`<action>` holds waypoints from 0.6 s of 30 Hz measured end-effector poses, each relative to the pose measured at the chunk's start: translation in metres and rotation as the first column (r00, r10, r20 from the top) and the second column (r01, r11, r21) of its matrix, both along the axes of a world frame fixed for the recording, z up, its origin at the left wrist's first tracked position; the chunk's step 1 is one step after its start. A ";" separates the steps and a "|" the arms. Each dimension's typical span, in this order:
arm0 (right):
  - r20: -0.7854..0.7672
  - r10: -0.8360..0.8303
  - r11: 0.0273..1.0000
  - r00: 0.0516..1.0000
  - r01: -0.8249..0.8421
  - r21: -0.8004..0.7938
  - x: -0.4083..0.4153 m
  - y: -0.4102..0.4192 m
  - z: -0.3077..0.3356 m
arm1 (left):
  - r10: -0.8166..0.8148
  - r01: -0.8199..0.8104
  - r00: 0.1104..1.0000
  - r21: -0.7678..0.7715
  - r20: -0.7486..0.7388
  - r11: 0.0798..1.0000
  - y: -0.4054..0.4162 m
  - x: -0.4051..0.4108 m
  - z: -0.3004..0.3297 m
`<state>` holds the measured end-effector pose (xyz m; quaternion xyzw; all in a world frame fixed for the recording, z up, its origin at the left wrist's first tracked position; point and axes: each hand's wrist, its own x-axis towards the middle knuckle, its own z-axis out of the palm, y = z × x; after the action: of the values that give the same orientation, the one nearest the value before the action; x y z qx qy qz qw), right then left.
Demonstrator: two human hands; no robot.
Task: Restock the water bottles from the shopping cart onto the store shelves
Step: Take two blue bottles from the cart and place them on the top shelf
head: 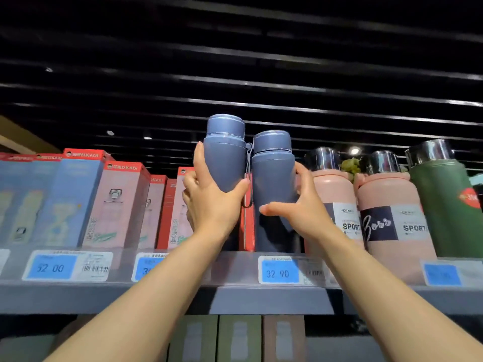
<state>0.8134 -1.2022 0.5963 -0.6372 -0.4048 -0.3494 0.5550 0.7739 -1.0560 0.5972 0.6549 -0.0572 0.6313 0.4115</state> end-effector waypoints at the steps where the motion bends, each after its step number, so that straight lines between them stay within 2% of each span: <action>1: -0.016 -0.014 1.000 1.000 0.014 -0.006 0.006 0.000 -0.002 | 0.009 -0.010 0.999 -0.026 -0.043 1.000 0.000 0.004 -0.001; 4: -0.132 0.029 1.000 0.991 -0.028 0.007 0.013 0.001 -0.004 | 0.033 -0.045 0.981 -0.061 -0.191 0.997 0.002 0.012 -0.002; 6: -0.194 0.039 0.999 0.980 -0.042 -0.010 0.012 -0.001 -0.003 | 0.087 -0.101 0.945 -0.027 -0.316 0.995 0.003 0.014 -0.001; 9: -0.176 -0.021 1.000 0.984 0.016 -0.027 0.007 -0.001 -0.006 | 0.204 -0.196 0.869 0.065 -0.451 0.978 0.002 0.015 0.000; 13: -0.055 -0.301 0.949 0.952 0.294 -0.113 -0.004 0.005 -0.011 | 0.249 -0.206 0.845 0.141 -0.473 0.968 0.002 0.015 -0.001; 15: -0.007 -0.433 0.892 0.901 0.428 -0.143 -0.006 0.009 -0.013 | 0.205 -0.146 0.862 0.160 -0.464 0.976 0.008 0.010 -0.002; 18: 0.063 -0.533 0.832 0.844 0.536 -0.144 -0.006 0.012 -0.016 | 0.097 -0.014 0.885 0.183 -0.456 0.983 0.021 -0.003 -0.005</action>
<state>0.8079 -1.1907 0.5799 -0.7626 -0.2423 -0.4642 0.3798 0.7707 -1.0346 0.5926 0.8213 0.0065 0.4610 0.3361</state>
